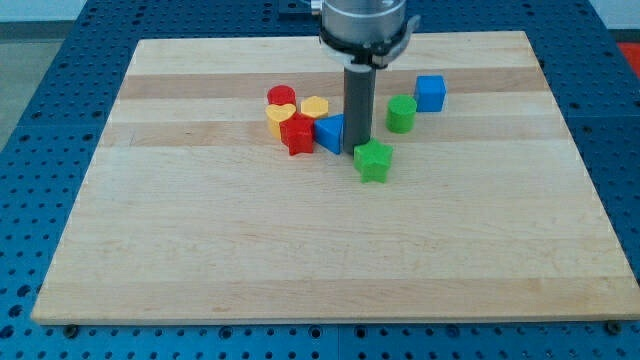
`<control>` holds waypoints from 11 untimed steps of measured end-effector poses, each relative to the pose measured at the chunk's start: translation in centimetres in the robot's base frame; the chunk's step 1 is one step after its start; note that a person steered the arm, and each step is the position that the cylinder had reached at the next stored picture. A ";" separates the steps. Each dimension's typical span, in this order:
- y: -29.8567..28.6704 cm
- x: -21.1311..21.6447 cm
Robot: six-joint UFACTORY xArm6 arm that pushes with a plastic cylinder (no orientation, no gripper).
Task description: Place the green circle below the blue cube
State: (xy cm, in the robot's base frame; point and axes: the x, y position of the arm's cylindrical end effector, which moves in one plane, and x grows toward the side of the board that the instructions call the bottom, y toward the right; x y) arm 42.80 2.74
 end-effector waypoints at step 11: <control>5.2 -7.6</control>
